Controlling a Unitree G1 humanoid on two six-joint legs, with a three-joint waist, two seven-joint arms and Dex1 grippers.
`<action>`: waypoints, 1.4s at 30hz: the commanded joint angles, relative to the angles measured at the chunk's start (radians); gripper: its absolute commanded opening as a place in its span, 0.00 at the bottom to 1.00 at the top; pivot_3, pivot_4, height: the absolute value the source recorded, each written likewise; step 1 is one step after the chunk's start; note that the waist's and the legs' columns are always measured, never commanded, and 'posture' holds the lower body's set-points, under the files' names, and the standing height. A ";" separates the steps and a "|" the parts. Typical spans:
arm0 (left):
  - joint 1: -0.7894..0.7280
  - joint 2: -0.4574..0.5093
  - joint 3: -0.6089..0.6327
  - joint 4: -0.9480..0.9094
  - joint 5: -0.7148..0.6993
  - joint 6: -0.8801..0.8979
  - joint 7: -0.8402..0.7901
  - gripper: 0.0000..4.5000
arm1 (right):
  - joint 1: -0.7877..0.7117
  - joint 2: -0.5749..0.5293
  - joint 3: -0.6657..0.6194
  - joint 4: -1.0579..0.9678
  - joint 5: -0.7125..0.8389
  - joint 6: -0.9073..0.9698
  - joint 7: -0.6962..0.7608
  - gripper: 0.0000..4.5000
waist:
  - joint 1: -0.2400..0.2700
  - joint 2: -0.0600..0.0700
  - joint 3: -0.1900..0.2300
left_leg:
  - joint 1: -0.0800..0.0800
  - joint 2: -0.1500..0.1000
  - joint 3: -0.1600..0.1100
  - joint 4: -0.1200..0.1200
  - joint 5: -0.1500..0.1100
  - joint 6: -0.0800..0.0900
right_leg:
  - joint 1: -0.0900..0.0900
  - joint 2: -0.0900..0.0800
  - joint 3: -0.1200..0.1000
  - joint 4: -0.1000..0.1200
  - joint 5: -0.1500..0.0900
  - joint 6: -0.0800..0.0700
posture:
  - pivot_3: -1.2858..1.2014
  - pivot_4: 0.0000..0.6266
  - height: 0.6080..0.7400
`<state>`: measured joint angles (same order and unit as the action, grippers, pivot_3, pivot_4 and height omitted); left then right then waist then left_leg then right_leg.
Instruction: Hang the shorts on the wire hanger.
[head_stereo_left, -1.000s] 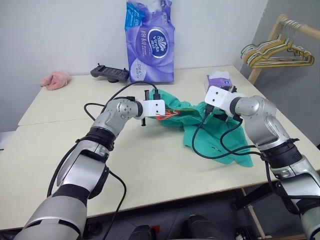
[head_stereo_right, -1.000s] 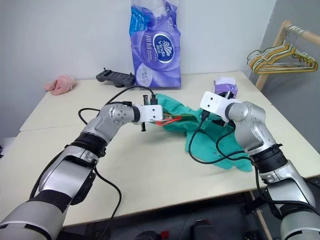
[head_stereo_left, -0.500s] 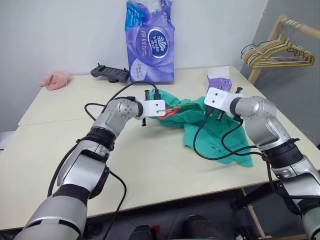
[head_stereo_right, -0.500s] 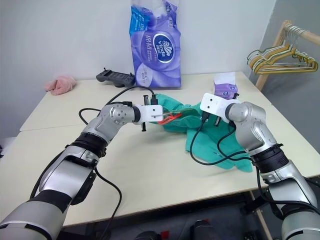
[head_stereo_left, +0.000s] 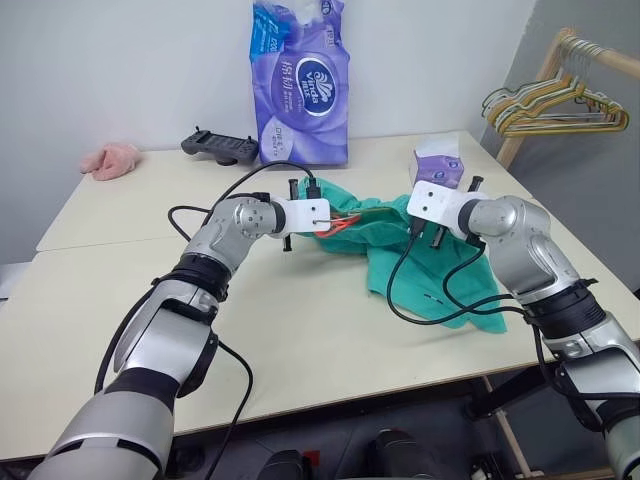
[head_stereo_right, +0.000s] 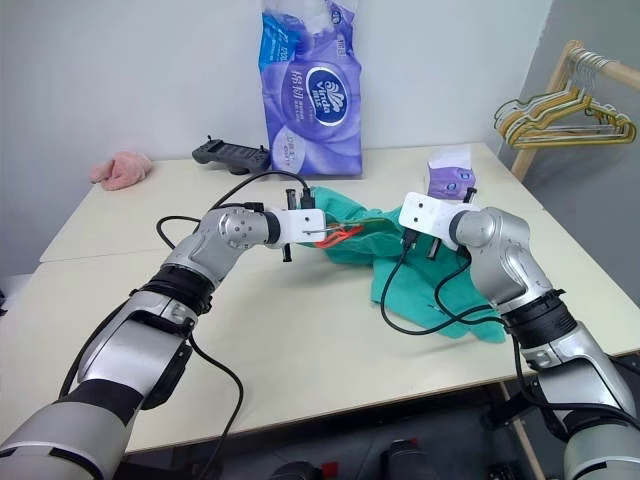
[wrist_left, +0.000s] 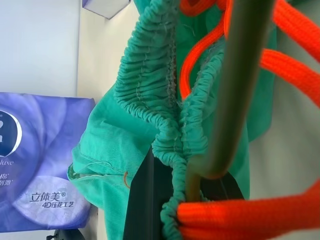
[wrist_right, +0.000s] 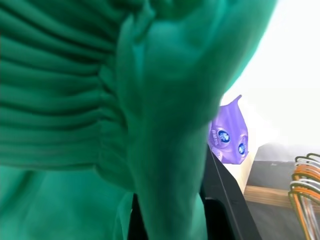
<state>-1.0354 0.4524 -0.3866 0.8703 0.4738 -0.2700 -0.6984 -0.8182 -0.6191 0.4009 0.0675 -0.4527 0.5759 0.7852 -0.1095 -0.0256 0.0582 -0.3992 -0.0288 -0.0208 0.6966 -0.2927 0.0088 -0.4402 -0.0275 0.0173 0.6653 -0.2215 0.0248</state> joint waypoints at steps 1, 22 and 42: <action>-0.025 -0.008 0.002 -0.020 -0.009 -0.020 0.005 0.00 | -0.016 -0.008 -0.040 -0.042 -0.003 0.013 -0.004 0.01 | 0.000 0.000 0.000 | 0.000 0.000 0.000 0.000 0.000 0.000 | 0.000 0.000 0.000 0.000 0.000 0.000 | 0.46 0.10 1.00; -0.023 0.025 0.151 -0.107 -0.242 0.061 -0.141 0.99 | 0.042 -0.048 -0.101 -0.047 0.019 0.018 -0.018 0.00 | 0.001 0.000 0.000 | 0.000 0.000 0.000 0.000 0.000 0.000 | 0.000 0.000 0.000 0.000 0.000 0.000 | 0.47 0.08 1.00; 0.168 0.025 0.311 -0.639 -0.772 0.524 -0.531 0.99 | 0.303 -0.146 -0.662 -0.047 0.343 0.381 -0.068 0.00 | 0.030 0.002 0.001 | 0.002 0.000 0.000 0.001 0.000 0.000 | 0.004 0.001 0.001 -0.001 0.000 0.000 | 0.46 0.09 1.00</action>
<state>-0.8530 0.5066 -0.0768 0.3151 -0.2565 0.2366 -1.2610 -0.5047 -0.7531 -0.1660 0.0495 -0.1434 0.9137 0.7539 -0.0794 -0.0234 0.0589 -0.3973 -0.0288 -0.0203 0.6978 -0.2926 0.0091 -0.4362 -0.0267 0.0184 0.6648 -0.2215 0.0249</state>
